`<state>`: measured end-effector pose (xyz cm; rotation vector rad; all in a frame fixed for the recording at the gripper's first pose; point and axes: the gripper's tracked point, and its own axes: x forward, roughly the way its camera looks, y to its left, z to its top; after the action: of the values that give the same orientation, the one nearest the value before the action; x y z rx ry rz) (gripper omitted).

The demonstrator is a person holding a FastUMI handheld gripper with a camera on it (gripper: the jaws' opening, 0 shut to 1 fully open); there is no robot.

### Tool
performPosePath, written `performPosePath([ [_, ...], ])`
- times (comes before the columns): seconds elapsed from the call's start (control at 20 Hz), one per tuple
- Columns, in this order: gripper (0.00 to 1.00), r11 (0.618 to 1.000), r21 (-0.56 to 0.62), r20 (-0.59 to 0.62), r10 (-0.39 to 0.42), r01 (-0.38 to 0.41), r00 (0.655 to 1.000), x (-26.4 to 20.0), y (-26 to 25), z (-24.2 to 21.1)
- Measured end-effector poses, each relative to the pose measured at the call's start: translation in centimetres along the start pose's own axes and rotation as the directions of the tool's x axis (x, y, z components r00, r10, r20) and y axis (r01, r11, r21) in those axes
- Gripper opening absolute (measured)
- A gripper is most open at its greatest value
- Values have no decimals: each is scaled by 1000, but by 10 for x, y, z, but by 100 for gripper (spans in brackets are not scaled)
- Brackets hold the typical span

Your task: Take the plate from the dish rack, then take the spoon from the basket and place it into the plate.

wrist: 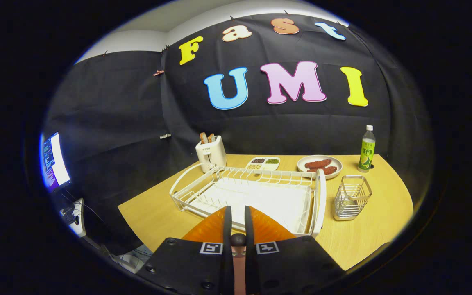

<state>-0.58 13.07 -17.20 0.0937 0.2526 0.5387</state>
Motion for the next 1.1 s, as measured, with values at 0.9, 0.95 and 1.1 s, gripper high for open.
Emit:
performPosePath([
  [0.9, 63, 999, 24, -82, -22, 24, 996, 13, -25, -14],
  [0.95, 80, 999, 19, -71, -33, 35, 997, 11, -30, -4],
  [1.1, 98, 998, -2, -35, -66, 66, 997, 7, -42, 23],
])
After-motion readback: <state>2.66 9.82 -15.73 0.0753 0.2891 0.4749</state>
